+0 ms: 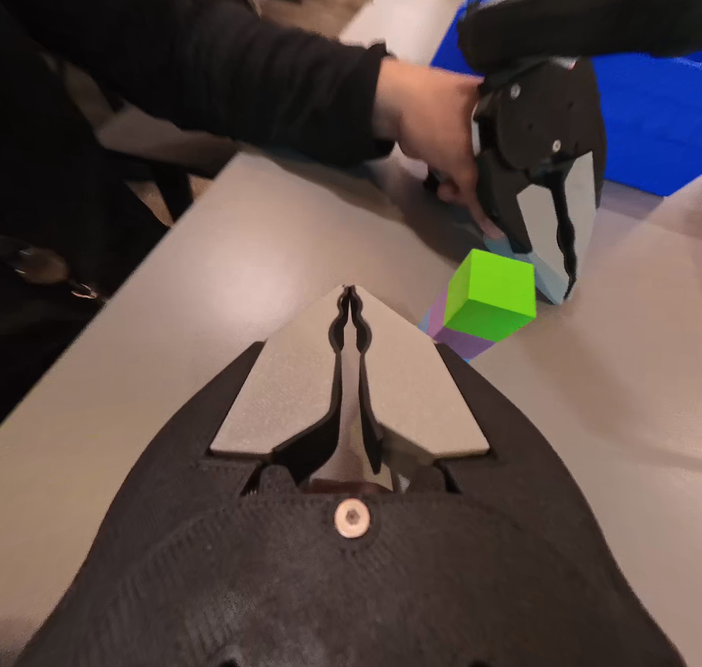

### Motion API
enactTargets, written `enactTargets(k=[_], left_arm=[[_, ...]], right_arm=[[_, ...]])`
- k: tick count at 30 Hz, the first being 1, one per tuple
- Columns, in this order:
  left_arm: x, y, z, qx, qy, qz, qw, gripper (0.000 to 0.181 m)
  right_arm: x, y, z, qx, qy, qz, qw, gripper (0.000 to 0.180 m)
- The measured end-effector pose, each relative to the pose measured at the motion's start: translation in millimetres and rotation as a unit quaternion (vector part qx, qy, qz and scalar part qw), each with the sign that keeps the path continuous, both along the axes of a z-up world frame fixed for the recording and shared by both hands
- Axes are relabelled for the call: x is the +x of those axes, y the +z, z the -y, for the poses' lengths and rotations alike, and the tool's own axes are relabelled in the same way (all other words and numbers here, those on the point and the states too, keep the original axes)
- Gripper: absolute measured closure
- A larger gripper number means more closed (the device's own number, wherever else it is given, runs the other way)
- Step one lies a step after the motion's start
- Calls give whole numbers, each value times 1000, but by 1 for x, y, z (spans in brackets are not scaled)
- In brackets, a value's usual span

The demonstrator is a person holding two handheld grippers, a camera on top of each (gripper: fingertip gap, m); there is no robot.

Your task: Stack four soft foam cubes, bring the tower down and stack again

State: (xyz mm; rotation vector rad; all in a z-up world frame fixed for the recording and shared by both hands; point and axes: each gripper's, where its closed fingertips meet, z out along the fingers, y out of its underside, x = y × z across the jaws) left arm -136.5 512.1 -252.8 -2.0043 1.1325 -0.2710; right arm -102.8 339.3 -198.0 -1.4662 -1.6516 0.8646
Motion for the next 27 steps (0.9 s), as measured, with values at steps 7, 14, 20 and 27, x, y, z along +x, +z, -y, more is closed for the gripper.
enactTargets(k=[7,14,20,27], left_arm=[[0,0,0,0,1,0,1000,181],[0,-1,0,-2,0,-1,1000,181],[0,-1,0,-1,-1,-3,1000,177],[0,-1,0,-3,-1,-1,1000,170]], right_arm=[[14,-2,-77,209,-205,75,953,180],[33,43,-94,264,-282,-7,922,180],[48,35,-110,242,-332,4,912,180],[61,25,-122,188,-360,-5,914,179]])
